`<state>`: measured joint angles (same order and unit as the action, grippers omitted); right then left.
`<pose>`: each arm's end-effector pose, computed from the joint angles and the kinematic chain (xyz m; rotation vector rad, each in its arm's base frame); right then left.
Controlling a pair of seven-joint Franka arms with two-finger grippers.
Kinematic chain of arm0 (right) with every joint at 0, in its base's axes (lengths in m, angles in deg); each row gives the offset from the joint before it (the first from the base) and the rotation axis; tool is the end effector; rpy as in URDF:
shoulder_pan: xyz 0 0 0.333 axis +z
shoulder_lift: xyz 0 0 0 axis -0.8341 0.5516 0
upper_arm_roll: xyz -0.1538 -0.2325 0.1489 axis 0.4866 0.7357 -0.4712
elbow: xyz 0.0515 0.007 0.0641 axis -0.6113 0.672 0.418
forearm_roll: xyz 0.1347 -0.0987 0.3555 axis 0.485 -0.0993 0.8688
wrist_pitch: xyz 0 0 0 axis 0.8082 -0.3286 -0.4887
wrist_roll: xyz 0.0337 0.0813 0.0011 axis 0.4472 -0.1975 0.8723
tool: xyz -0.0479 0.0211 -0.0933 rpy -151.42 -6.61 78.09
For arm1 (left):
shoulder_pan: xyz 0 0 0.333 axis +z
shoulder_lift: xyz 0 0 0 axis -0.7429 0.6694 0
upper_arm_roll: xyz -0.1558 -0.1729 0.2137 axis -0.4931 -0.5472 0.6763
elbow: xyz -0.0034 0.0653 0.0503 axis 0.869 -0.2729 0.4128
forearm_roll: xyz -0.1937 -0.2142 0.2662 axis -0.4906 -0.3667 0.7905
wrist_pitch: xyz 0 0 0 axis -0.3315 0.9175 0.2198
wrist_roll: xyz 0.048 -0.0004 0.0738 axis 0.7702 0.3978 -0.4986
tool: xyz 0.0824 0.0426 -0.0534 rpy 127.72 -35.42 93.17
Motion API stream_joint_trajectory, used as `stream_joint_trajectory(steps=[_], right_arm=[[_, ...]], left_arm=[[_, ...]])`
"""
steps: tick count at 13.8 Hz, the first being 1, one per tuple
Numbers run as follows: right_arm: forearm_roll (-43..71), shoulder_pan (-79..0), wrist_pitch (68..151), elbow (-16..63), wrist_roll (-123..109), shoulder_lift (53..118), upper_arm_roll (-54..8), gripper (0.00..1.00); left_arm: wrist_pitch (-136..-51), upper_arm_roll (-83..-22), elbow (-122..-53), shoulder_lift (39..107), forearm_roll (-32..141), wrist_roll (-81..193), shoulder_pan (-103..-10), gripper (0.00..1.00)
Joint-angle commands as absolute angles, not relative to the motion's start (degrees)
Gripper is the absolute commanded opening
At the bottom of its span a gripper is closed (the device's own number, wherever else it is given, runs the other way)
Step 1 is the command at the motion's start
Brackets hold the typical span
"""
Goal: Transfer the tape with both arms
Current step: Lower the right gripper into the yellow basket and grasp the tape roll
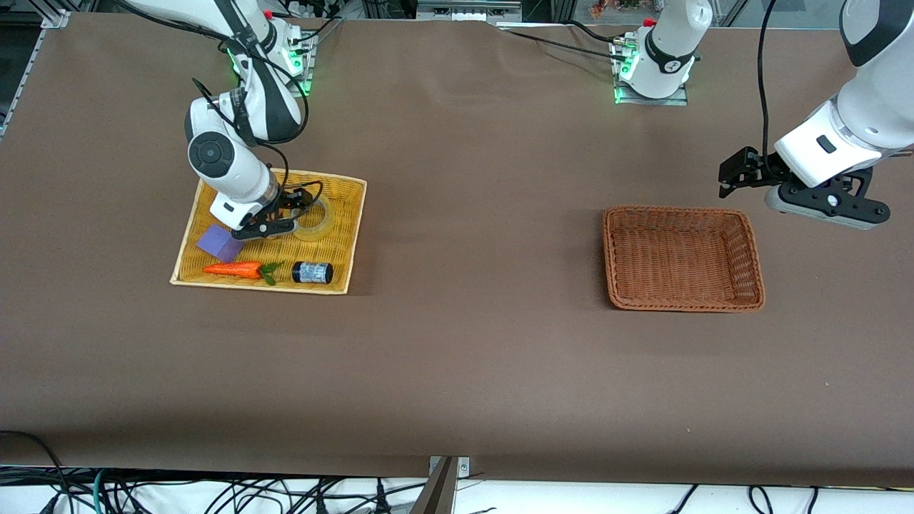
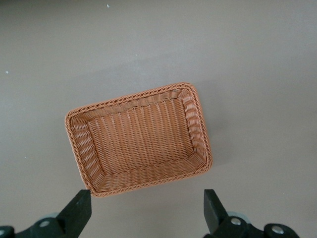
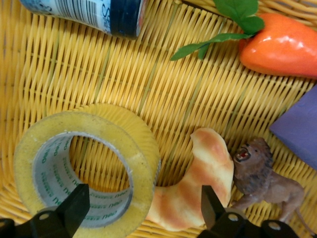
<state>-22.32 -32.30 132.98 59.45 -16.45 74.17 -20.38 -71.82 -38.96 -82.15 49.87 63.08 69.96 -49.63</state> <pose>0.4759 0.1378 0.2271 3.0731 0.3050 -0.2152 0.5682 -0.0647 0.5719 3.1095 -0.3742 -0.0442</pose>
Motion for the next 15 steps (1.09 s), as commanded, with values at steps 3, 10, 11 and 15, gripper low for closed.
stream_joint_trajectory(steps=[3,10,11,15], right_arm=[[-22.50,-32.61,133.88,59.53,-17.83,74.37,-20.82,0.09],[-22.41,-32.18,129.87,53.75,-19.06,73.85,-21.00,0.00],[-22.49,-32.18,125.32,49.81,-19.06,73.76,-21.08,0.00],[-22.32,-30.87,108.85,30.21,-19.41,74.54,-24.77,0.00]], left_arm=[[-70.75,-39.09,-80.64,50.34,63.66,70.21,-49.47,1.00],[-70.75,-39.09,-80.64,50.34,63.66,70.21,-49.47,1.00],[-70.75,-39.09,-80.64,50.34,63.66,70.21,-49.47,1.00],[-70.75,-39.09,-80.64,50.34,63.75,70.21,-49.56,1.00]])
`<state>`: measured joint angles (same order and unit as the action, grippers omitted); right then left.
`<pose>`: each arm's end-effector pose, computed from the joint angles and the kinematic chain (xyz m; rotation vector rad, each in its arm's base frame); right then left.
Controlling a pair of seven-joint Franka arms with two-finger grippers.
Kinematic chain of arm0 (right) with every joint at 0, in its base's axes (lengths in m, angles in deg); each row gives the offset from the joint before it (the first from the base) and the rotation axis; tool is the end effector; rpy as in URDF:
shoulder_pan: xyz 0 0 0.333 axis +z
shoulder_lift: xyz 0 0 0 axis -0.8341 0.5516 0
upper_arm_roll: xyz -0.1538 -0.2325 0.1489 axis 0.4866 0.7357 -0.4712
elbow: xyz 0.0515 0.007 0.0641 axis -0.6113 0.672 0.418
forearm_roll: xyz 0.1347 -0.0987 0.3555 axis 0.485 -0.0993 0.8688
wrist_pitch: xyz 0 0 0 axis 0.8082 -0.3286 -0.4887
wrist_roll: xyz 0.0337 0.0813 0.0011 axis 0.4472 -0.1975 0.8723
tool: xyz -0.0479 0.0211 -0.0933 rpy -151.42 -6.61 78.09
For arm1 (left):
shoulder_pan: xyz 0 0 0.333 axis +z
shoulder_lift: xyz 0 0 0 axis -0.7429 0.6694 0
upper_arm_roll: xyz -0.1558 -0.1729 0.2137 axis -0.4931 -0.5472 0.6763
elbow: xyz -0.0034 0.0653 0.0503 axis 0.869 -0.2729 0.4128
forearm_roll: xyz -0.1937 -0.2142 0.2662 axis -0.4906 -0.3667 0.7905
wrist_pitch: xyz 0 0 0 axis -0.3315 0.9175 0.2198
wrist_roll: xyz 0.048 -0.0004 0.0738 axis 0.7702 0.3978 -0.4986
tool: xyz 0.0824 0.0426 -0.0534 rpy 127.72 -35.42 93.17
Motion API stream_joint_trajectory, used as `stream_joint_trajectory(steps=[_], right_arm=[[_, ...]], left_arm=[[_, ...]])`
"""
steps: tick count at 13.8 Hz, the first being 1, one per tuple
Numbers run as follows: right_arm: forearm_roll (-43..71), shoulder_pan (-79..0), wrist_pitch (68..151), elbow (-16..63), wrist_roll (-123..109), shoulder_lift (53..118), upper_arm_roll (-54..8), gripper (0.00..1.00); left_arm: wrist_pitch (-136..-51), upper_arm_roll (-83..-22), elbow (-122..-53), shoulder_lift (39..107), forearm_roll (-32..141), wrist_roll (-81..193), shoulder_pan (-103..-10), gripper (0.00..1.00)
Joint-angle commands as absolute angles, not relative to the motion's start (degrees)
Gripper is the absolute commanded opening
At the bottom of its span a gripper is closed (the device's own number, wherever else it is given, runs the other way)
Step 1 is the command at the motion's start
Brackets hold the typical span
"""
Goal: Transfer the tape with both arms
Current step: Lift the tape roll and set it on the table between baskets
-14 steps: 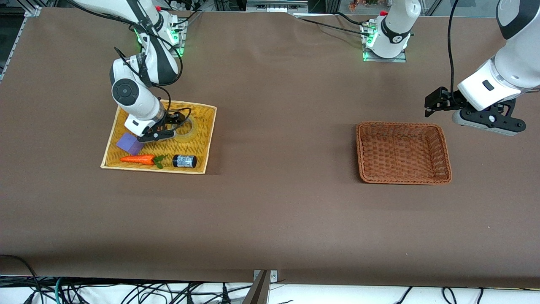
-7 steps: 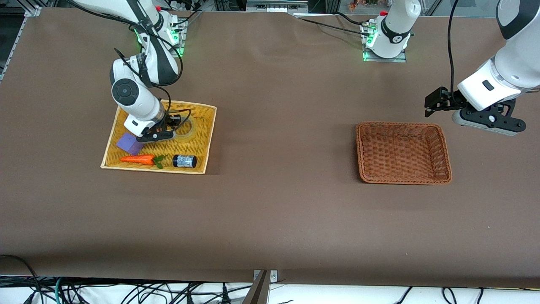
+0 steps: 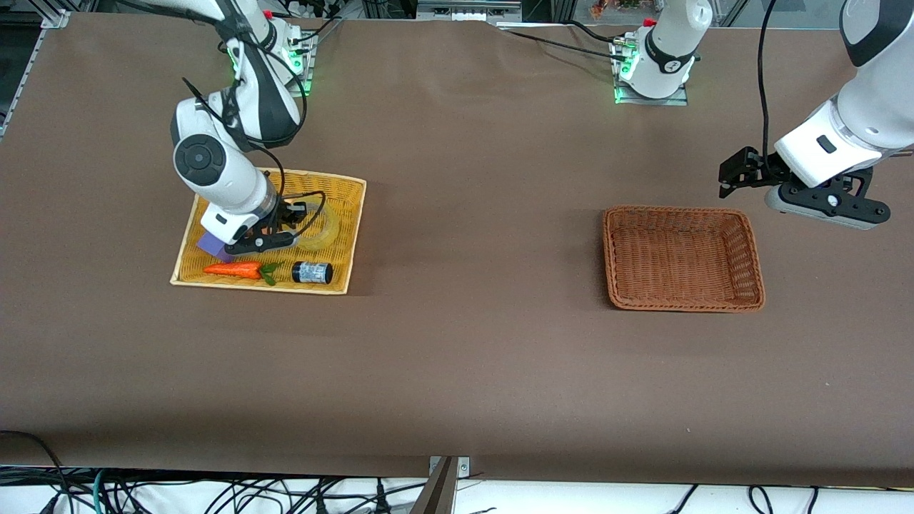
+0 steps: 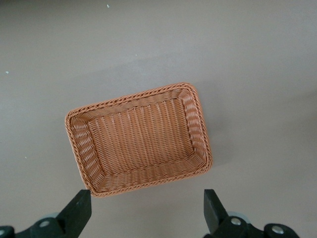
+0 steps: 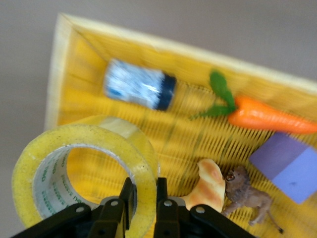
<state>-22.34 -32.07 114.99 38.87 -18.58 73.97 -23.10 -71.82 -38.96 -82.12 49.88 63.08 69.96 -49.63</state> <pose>0.5478 0.1937 0.3468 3.0919 0.3355 -0.1460 0.5682 -0.0647 0.5721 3.1095 -0.3742 -0.0437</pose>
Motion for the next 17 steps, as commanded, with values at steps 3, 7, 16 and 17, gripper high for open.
stream_joint_trajectory(steps=[3,7,16,17], right_arm=[[-21.44,-25.08,107.52,20.63,-25.35,79.53,-25.04,0.00],[-21.35,-13.40,108.57,6.74,-43.62,94.02,-25.21,0.00],[-21.35,-1.68,128.78,-1.82,-67.75,113.22,-25.30,0.00],[-21.35,-1.76,128.87,-1.82,-67.75,113.22,-25.39,0.00]], left_arm=[[-71.01,-39.44,-79.59,50.78,64.28,70.29,-49.65,1.00],[-71.80,-39.09,-76.33,53.24,65.33,70.38,-49.56,1.00],[-71.01,-39.79,-76.25,53.16,66.48,70.38,-49.91,1.00],[-71.18,-39.62,-76.16,53.24,67.00,70.47,-49.91,1.00]])
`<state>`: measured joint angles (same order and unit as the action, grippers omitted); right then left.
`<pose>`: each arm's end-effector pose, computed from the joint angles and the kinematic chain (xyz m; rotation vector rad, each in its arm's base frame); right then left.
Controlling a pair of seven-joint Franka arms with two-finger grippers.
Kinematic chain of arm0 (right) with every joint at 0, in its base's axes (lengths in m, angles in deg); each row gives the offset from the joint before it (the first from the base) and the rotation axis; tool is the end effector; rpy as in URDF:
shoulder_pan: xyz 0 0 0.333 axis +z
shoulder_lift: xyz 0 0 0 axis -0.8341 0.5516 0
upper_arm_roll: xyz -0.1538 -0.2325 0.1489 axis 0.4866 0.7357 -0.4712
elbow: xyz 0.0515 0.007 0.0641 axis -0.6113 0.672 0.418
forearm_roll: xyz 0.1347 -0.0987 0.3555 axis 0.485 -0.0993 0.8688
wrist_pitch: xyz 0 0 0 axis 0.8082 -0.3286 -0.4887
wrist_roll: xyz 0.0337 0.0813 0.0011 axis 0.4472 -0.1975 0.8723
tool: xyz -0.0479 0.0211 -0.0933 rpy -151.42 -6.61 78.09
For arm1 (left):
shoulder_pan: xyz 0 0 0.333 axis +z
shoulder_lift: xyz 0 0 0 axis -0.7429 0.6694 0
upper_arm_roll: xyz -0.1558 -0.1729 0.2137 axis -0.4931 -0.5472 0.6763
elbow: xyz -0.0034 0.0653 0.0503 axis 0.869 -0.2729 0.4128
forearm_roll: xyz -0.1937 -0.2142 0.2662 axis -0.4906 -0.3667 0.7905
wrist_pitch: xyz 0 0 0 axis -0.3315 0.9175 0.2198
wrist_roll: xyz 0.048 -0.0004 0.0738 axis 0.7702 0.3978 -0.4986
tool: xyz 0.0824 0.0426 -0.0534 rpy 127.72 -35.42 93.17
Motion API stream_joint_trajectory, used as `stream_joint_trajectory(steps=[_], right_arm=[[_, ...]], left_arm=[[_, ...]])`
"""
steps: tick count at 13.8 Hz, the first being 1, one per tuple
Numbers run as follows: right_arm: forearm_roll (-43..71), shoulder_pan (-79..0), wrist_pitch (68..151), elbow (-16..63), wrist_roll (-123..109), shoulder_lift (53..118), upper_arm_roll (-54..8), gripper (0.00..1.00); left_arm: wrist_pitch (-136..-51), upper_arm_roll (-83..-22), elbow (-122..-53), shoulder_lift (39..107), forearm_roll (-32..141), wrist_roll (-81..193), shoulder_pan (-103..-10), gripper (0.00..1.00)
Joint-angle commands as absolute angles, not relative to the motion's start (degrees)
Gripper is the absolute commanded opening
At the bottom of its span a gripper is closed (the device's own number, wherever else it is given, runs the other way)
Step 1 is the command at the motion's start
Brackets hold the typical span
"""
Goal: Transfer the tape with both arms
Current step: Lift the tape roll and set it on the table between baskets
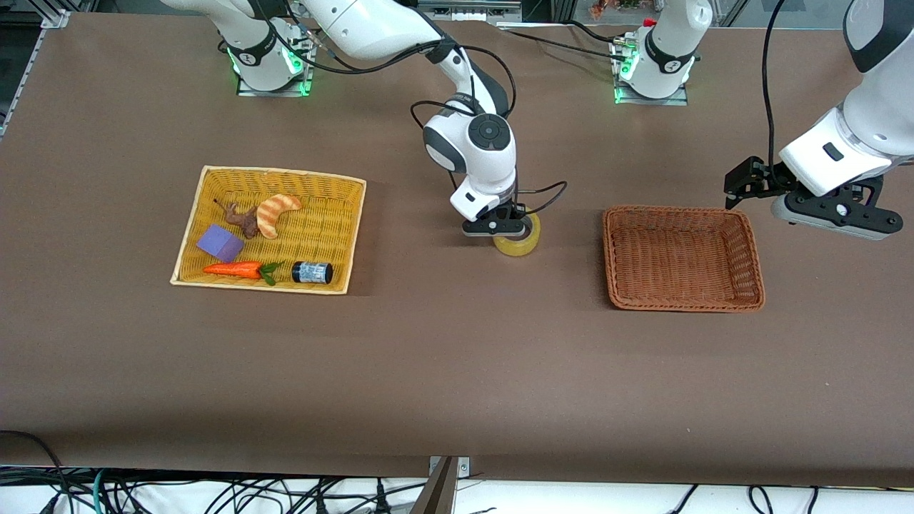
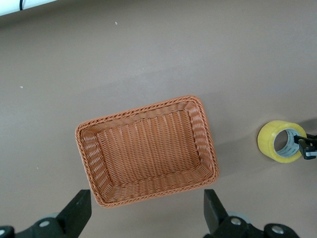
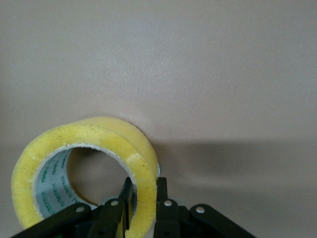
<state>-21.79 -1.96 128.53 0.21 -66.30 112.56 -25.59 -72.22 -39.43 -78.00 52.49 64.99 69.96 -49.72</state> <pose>0.4598 0.6004 0.2133 -3.0358 0.0556 -0.1480 0.5846 -0.0677 0.5807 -3.0974 0.3926 -0.0088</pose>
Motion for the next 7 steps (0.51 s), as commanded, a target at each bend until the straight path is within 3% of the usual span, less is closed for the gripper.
stream_joint_trajectory(steps=[1,2,3,7], right_arm=[[-21.35,-1.94,128.87,-1.82,-67.75,113.22,-25.65,0.00],[-21.35,-2.03,128.87,-1.73,-67.93,113.22,-25.57,0.95],[-21.44,-2.12,128.79,-1.73,-67.76,112.96,-25.57,1.00],[-19.86,-3.96,121.79,-1.91,-67.23,108.67,-24.78,1.00]], left_arm=[[-71.10,-39.53,-76.16,53.16,67.00,70.47,-49.65,1.00],[-71.10,-39.53,-76.16,53.16,66.83,70.47,-49.56,1.00],[-71.10,-39.53,-76.16,53.16,66.74,70.47,-49.65,1.00],[-70.57,-39.62,-76.16,53.15,66.74,70.29,-49.65,1.00]])
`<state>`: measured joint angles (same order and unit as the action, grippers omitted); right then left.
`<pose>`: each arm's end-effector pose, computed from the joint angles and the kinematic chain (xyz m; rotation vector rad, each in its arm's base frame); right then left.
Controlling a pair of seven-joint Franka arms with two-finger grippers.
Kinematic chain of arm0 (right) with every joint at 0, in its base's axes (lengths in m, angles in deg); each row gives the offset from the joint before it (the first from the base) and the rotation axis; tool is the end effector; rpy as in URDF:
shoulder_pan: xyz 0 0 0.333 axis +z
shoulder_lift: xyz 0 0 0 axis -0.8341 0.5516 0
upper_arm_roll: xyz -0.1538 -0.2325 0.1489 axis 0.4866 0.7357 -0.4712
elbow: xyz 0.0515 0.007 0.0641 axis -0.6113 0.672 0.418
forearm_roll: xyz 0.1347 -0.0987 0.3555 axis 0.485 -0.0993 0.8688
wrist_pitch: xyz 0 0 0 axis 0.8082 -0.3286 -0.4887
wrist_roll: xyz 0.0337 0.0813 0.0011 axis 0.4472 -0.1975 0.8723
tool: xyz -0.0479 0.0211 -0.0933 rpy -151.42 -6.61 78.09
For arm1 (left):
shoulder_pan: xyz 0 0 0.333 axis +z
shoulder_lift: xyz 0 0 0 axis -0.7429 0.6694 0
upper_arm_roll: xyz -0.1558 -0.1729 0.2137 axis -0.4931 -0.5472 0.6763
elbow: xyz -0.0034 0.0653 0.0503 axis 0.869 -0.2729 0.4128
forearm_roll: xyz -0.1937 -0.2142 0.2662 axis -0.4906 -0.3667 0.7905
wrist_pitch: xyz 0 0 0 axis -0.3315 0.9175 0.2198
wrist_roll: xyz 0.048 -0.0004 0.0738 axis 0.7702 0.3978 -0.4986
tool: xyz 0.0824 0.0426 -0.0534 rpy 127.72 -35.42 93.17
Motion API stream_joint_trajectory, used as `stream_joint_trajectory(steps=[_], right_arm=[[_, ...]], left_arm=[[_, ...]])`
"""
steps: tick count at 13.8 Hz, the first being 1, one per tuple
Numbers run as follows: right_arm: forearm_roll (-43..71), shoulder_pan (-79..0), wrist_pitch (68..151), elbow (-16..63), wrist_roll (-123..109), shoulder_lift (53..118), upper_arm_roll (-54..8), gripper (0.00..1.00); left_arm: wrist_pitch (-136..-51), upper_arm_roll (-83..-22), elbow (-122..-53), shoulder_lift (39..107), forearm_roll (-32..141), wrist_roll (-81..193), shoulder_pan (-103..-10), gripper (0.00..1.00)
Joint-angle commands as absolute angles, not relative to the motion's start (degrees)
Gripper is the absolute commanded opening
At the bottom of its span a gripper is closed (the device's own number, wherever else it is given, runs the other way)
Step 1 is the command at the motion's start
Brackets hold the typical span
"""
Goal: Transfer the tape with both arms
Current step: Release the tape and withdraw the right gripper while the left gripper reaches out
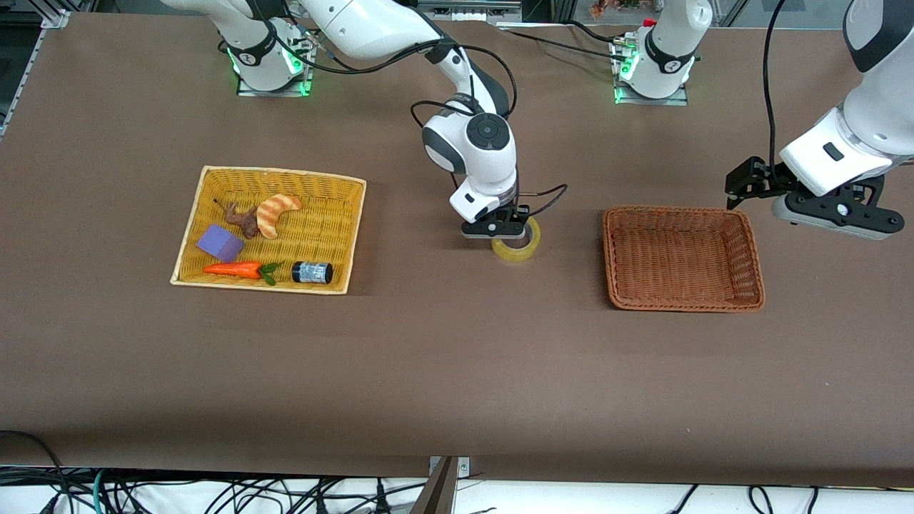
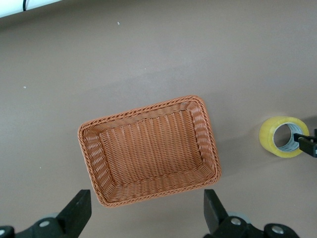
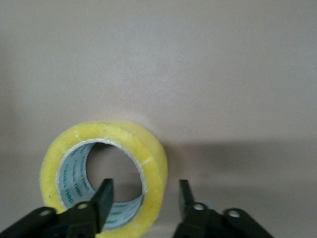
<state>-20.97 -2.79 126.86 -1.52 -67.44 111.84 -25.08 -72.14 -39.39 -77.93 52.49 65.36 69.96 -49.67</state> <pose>0.4756 0.5959 0.2341 -3.0189 0.1280 -0.1535 0.5847 -0.0662 0.5812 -3.0912 0.3902 -0.0084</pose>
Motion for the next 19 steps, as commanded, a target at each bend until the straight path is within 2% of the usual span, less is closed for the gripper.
stream_joint_trajectory(steps=[1,7,10,14,16,17,19], right_arm=[[-19.95,-5.70,118.62,-1.91,-65.92,106.47,-24.69,1.00],[-19.60,-19.85,99.12,-1.38,-37.57,91.97,-24.69,1.00],[-19.60,-24.52,89.96,-0.07,-25.52,84.33,-21.45,1.00],[-20.47,-33.90,89.32,14.75,-16.71,68.87,-22.48,1.00],[-21.17,-42.85,88.97,19.17,-15.38,62.97,-29.74,1.00],[-22.40,-45.86,88.80,20.23,-15.11,61.21,-32.57,1.00],[-24.42,-47.64,87.31,19.72,-13.80,60.57,-33.56,1.00]], left_arm=[[-70.48,-39.62,-76.16,53.16,66.74,70.03,-49.73,1.00],[-70.40,-39.71,-76.16,52.98,65.60,70.29,-50.00,1.00],[-70.04,-40.14,-76.16,52.89,65.86,70.12,-50.35,1.00],[-69.25,-40.50,-76.16,52.72,65.77,69.33,-50.35,1.00],[-69.25,-40.41,-76.16,52.72,65.77,69.41,-50.35,1.00],[-69.25,-40.41,-76.16,52.72,65.77,69.50,-50.35,1.00],[-69.25,-40.41,-76.16,52.72,65.77,69.85,-50.35,1.00]])
